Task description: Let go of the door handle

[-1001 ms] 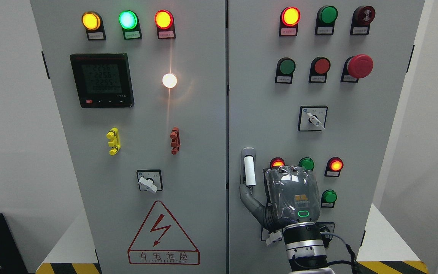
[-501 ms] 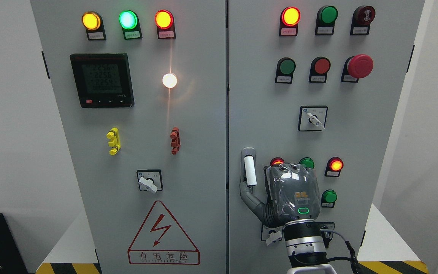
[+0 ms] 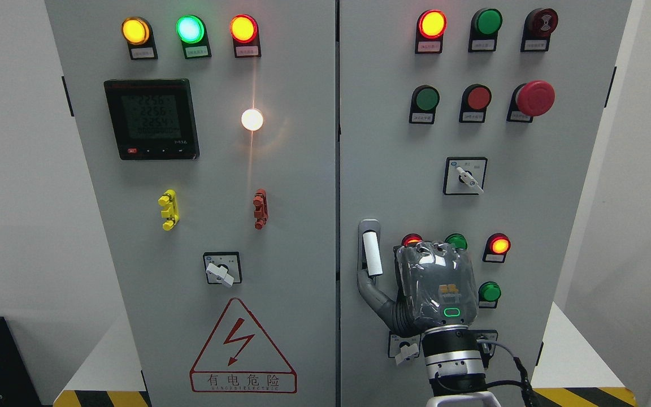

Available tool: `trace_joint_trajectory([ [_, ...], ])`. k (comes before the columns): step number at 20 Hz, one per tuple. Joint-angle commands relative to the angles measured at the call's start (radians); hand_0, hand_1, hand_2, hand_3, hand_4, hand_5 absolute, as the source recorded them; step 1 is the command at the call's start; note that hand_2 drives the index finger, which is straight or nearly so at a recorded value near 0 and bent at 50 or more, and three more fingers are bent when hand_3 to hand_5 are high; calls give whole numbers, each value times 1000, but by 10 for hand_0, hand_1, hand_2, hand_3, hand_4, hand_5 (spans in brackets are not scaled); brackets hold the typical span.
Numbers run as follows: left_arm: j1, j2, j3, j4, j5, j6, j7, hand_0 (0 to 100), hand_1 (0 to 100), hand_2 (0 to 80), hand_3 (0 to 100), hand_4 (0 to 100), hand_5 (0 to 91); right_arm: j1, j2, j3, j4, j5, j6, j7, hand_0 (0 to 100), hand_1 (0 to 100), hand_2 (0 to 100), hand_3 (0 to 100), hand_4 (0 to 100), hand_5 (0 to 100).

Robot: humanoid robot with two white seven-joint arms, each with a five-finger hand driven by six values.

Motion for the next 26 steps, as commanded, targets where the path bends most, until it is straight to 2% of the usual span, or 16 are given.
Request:
trace_joint_trajectory([
  [1, -26, 0, 0, 29, 0, 0, 1, 120, 556, 0, 0, 0, 0, 1, 0, -2, 2, 0, 0, -5, 400, 328, 938, 1000, 1000, 1000],
  [26, -26, 0, 0, 29, 1, 0, 1, 120, 556, 0, 0, 0, 0, 5, 1, 0, -10, 0, -3, -11, 451, 342, 934, 1000, 1000, 1000],
])
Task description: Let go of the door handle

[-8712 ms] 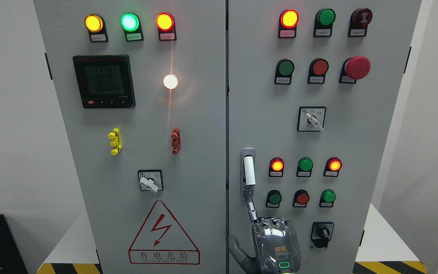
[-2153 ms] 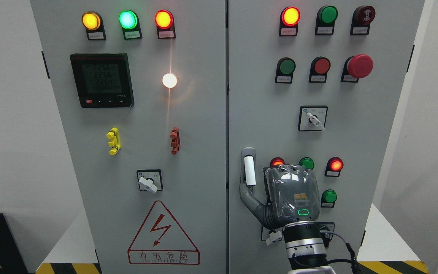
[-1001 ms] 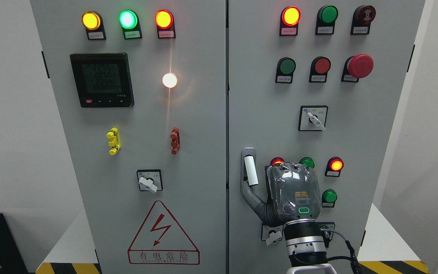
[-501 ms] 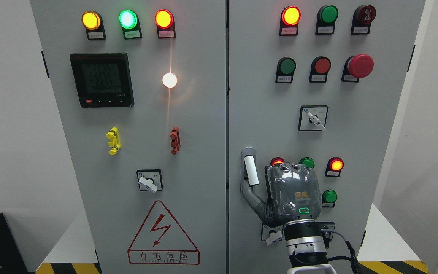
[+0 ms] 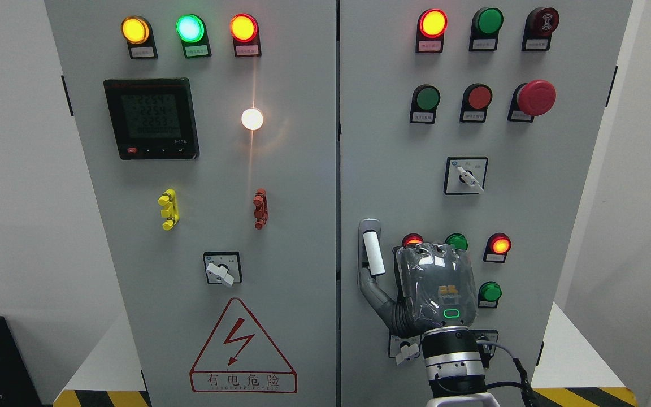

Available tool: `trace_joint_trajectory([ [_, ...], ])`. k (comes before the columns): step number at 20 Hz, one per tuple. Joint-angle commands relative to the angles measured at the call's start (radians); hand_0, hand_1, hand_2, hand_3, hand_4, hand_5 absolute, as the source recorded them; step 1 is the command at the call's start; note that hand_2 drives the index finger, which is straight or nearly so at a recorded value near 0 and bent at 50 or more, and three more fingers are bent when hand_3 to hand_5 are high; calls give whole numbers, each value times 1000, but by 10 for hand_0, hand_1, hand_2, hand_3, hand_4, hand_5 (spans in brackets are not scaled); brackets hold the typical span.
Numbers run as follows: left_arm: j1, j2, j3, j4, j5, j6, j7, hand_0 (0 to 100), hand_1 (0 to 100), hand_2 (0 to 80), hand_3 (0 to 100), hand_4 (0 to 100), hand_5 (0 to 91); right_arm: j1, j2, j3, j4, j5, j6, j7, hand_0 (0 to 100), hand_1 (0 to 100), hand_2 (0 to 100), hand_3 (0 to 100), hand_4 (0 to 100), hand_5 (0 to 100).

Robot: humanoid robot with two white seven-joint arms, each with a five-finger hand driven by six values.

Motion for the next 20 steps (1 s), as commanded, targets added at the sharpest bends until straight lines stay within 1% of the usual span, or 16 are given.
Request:
trace_joint_trajectory([
  [1, -26, 0, 0, 29, 0, 0, 1, 120, 556, 0, 0, 0, 0, 1, 0, 0, -5, 0, 0, -3, 452, 342, 933, 1000, 1000, 1000],
  [20, -26, 0, 0, 29, 0, 0, 1, 120, 556, 0, 0, 0, 0, 2, 0, -2, -14, 0, 0, -8, 447, 395, 928, 1000, 1000, 1000],
])
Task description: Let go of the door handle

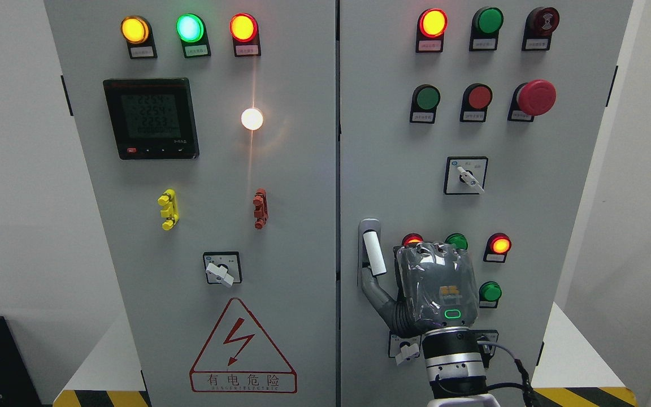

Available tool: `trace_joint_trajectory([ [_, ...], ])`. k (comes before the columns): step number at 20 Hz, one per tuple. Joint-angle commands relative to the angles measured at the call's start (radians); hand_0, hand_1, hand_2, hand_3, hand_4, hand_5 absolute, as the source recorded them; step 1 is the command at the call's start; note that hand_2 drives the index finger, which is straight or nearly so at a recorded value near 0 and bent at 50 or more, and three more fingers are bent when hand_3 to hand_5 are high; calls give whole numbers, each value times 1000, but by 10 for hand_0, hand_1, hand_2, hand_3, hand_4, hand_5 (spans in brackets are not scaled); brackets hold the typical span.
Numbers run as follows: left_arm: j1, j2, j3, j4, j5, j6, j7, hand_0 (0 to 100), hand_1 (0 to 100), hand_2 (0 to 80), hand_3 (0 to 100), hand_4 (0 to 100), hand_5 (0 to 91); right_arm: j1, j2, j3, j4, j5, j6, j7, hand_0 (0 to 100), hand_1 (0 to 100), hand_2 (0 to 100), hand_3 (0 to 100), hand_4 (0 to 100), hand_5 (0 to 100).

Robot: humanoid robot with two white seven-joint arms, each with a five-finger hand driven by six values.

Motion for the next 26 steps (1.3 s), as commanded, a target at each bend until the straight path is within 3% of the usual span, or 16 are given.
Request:
trace_joint_trajectory([
  [1, -26, 0, 0, 29, 0, 0, 1, 120, 556, 0, 0, 0, 0, 0, 0, -1, -6, 0, 1, 0, 449, 395, 927, 1000, 1000, 1000],
  [26, -26, 0, 0, 29, 0, 0, 1, 120, 556, 0, 0, 0, 0, 5, 0, -1, -20, 0, 3, 0, 484, 402, 921, 1000, 1000, 1000],
])
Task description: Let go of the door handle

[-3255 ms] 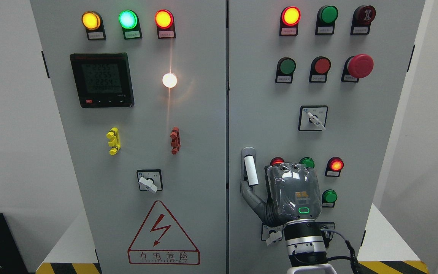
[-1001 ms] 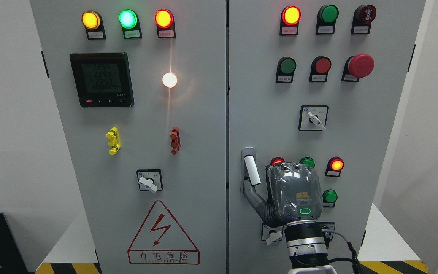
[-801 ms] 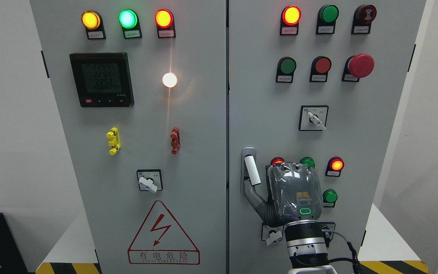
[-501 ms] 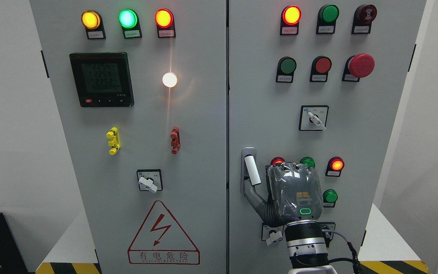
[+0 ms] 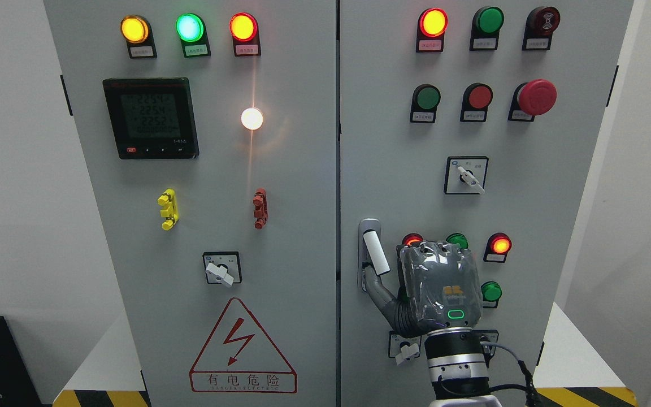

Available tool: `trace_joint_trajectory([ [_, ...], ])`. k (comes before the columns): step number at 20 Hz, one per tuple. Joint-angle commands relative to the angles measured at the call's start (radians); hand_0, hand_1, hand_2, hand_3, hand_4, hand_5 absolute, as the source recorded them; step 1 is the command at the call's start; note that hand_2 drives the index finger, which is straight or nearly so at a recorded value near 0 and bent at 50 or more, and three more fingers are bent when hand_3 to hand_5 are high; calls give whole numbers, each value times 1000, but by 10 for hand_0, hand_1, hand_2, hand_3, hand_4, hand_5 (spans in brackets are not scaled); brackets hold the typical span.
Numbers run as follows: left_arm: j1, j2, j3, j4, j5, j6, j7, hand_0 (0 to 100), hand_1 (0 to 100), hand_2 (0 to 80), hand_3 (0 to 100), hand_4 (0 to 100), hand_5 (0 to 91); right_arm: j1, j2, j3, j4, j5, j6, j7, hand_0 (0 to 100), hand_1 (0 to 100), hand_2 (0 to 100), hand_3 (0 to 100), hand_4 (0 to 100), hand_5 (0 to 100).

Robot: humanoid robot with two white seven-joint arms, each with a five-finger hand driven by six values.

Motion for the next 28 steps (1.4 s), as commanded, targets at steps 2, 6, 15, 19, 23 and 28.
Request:
trace_joint_trajectory([
  [2, -26, 0, 0, 29, 1, 0, 1, 120, 556, 0, 0, 0, 0, 0, 0, 0, -6, 0, -3, 0, 485, 403, 922, 1000, 1000, 1000],
  [6, -26, 0, 0, 29, 0, 0, 1, 120, 556, 0, 0, 0, 0, 0, 0, -3, -6, 2, -3, 0, 480, 419, 921, 1000, 1000, 1000],
  [15, -26, 0, 0, 29, 0, 0, 1, 120, 556, 0, 0, 0, 0, 0, 0, -5, -6, 2, -3, 0, 476, 478, 921, 1000, 1000, 1000],
  [19, -26, 0, 0, 29, 0, 0, 1, 120, 556, 0, 0, 0, 0, 0, 0, -5, -6, 3, -3, 0, 490, 491, 921, 1000, 1000, 1000],
  [23, -26, 0, 0, 29, 0, 0, 1, 120, 556, 0, 0, 0, 0, 0, 0, -5, -6, 3, -2, 0, 488, 508, 921, 1000, 1000, 1000],
  [28, -26, 0, 0, 29, 0, 0, 1, 120, 556, 0, 0, 0, 0, 0, 0, -5, -6, 3, -2, -2, 484, 509, 921, 1000, 1000, 1000],
])
